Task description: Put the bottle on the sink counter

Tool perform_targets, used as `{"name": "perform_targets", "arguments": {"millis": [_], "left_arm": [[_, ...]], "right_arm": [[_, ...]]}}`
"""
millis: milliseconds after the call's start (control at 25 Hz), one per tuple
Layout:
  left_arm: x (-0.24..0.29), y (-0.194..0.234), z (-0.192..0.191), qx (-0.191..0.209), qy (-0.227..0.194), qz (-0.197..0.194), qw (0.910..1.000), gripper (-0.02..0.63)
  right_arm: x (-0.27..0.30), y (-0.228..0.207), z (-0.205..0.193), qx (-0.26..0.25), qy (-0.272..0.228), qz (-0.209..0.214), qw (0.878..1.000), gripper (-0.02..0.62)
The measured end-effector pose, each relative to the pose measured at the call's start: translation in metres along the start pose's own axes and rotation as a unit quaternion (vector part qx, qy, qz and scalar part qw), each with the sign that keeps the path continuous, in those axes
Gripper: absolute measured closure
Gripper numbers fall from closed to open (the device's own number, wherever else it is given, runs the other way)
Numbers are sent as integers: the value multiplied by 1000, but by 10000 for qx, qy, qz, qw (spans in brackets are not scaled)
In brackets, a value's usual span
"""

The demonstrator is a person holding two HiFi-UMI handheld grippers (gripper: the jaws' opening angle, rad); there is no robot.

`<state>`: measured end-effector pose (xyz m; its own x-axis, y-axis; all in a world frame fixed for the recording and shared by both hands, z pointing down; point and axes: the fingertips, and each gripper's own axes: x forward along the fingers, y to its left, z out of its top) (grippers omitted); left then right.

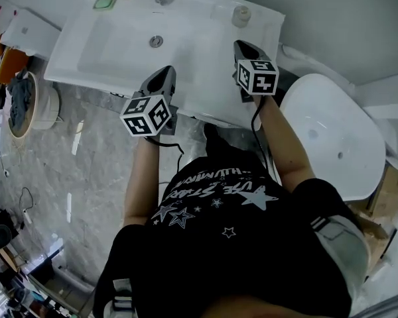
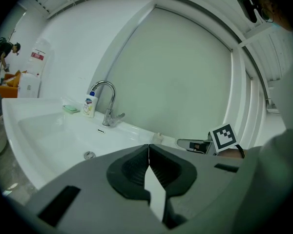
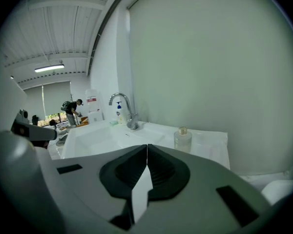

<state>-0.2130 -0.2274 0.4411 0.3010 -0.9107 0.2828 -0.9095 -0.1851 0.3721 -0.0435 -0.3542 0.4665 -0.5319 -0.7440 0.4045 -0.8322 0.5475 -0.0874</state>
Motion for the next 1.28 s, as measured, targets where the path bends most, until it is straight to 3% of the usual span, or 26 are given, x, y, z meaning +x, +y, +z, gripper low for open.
{"name": "perform_targets", "arguments": {"millis": [240, 600, 960, 1280], "left_arm": [[-55, -13, -25, 7, 2, -28, 10000, 597], [-124, -35, -61, 75, 120, -142, 9998, 597], [-150, -62, -80, 72, 108, -305, 9994, 597], [-159, -67, -82, 38, 27, -63, 10000, 597]], "right_arm": [[-51, 52, -21, -160, 37, 353, 9992, 589], [-124, 104, -59, -117, 58, 446, 9989, 589], [-170, 120, -61, -191, -169, 434, 9987, 589], [-178, 122, -61, -316, -118, 683, 9971, 589]]}}
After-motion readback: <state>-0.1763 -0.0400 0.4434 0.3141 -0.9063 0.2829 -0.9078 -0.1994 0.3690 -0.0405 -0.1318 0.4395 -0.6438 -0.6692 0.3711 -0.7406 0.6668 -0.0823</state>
